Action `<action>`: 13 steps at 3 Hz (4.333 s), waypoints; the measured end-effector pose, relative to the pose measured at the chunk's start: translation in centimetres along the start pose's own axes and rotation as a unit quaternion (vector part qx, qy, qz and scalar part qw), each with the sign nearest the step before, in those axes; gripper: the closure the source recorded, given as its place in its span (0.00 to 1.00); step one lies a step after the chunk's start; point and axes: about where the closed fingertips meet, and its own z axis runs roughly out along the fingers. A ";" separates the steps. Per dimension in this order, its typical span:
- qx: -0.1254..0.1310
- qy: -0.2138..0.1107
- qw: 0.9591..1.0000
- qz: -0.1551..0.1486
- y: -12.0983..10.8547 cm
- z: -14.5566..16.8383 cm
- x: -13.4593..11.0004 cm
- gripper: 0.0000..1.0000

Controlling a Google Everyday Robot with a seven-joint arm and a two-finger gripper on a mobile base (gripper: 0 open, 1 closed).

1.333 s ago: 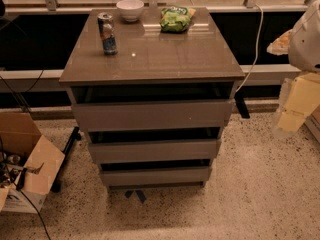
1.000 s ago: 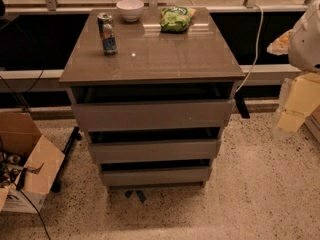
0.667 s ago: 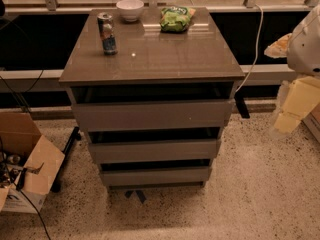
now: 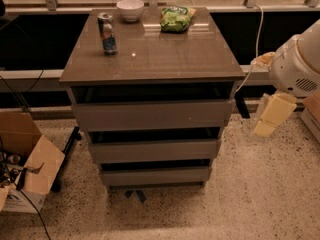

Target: Open middle drawer

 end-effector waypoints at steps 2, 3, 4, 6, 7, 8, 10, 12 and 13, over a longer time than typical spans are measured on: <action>0.019 0.027 0.999 0.030 0.6 3.4 -0.3 0.00; 0.043 0.028 0.998 0.040 0.4 8.5 -0.9 0.00; 0.058 0.013 0.997 0.045 -0.3 13.6 -1.4 0.00; 0.044 0.015 0.996 0.077 -1.0 20.0 0.0 0.00; 0.050 0.006 0.994 0.095 -0.8 21.3 0.3 0.00; 0.045 -0.015 0.993 0.105 -0.2 25.0 0.2 0.00; 0.017 -0.067 0.991 0.116 0.7 34.8 0.7 0.00; -0.021 -0.101 0.984 0.148 -1.2 43.9 2.8 0.00; -0.044 -0.093 0.979 0.178 -2.0 48.7 5.1 0.00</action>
Offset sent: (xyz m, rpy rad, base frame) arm 0.0261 0.0263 -0.0705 -0.0422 -0.0405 -0.1905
